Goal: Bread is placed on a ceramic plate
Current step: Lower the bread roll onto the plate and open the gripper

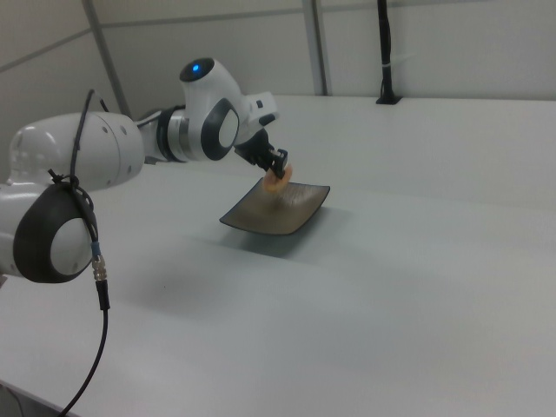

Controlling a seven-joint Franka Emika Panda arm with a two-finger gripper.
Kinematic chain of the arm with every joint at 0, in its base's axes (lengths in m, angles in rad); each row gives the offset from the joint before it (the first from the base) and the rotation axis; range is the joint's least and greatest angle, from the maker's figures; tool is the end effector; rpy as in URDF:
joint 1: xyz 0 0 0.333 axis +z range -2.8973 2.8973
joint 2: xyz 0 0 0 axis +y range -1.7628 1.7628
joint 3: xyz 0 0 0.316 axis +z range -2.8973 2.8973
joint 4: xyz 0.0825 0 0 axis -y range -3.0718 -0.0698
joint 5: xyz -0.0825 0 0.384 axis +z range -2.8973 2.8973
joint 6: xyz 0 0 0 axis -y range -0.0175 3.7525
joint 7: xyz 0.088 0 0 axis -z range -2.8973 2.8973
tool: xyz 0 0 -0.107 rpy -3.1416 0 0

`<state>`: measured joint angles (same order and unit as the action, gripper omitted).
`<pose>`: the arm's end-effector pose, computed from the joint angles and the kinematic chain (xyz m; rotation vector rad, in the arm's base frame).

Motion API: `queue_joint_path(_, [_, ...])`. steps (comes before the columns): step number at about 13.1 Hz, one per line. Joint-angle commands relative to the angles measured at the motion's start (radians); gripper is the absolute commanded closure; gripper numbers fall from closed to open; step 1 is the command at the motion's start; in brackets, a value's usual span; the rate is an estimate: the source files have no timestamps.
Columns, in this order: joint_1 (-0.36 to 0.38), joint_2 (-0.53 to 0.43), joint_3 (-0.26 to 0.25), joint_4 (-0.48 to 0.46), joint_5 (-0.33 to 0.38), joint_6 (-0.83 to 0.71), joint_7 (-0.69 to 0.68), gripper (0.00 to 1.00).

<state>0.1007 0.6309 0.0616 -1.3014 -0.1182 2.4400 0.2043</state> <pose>0.7621 0.1117 0.4308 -3.0117 -0.0108 -0.7883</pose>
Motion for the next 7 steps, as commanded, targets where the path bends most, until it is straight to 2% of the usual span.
queue_joint_path(1, [0.025, 0.048, -0.022, -0.018, -0.096, 0.071, 0.078, 0.72])
queue_joint_path(3, [0.03, 0.071, -0.022, -0.025, -0.104, 0.085, 0.078, 0.71])
queue_joint_path(4, [0.031, 0.075, -0.022, -0.027, -0.107, 0.097, 0.078, 0.67])
queue_joint_path(5, [0.031, 0.078, -0.022, -0.03, -0.113, 0.1, 0.078, 0.47])
queue_joint_path(6, [0.033, 0.082, -0.022, -0.03, -0.113, 0.1, 0.08, 0.17])
queue_joint_path(7, [0.033, 0.082, -0.022, -0.03, -0.113, 0.102, 0.08, 0.1])
